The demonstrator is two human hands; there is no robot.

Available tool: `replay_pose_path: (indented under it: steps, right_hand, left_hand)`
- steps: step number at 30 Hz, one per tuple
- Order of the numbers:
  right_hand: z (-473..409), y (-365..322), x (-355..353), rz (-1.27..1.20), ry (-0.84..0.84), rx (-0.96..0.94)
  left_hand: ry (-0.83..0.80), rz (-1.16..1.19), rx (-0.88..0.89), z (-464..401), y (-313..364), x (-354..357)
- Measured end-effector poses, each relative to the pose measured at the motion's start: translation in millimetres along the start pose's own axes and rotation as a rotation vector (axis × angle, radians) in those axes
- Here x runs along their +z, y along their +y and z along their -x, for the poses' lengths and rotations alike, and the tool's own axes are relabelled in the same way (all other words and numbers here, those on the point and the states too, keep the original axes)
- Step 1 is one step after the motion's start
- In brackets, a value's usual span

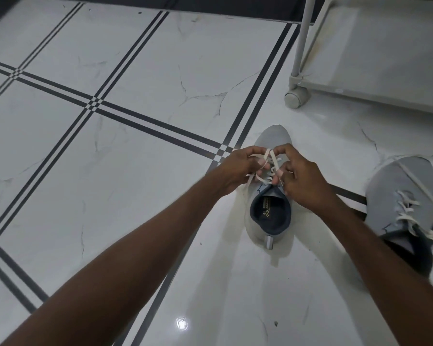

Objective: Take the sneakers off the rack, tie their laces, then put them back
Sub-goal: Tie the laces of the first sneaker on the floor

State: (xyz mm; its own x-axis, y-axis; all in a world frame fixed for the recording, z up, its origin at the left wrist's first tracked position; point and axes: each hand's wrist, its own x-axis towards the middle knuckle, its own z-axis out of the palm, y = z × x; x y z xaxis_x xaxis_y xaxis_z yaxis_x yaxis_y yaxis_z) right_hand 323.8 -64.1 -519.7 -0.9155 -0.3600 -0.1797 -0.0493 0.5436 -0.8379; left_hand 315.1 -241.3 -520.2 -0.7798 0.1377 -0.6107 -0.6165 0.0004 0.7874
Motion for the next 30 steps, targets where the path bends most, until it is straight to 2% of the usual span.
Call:
replay_pose_path:
  steps: [6, 12, 17, 22, 25, 30]
  right_hand:
    - [-5.8, 1.2, 0.5, 0.064, 0.026, -0.012]
    - [-7.4, 3.4, -6.6, -0.153, -0.025, 0.067]
    - [-6.4, 7.7, -6.0, -0.316, -0.111, 0.126]
    - [-5.8, 16.7, -8.5, -0.504, -0.154, 0.230]
    - [-9.8, 18.9, -8.7, -0.551, -0.130, 0.294]
    - [-14.4, 22.2, -9.3, -0.563, -0.127, 0.348]
  left_hand:
    - [-0.039, 0.017, -0.049, -3.5, -3.3, 2.9]
    - [-0.178, 0.093, -0.137, 2.8, -1.6, 0.4]
    - [-0.107, 0.068, -0.049, 4.7, -4.0, 13.2]
    - [-0.171, 0.068, -0.022, 3.9, -9.6, 7.2]
    - [-0.160, -0.179, 0.072, 2.6, -7.4, -0.5]
    - [-0.094, -0.906, 0.359, 4.7, 8.9, -5.0]
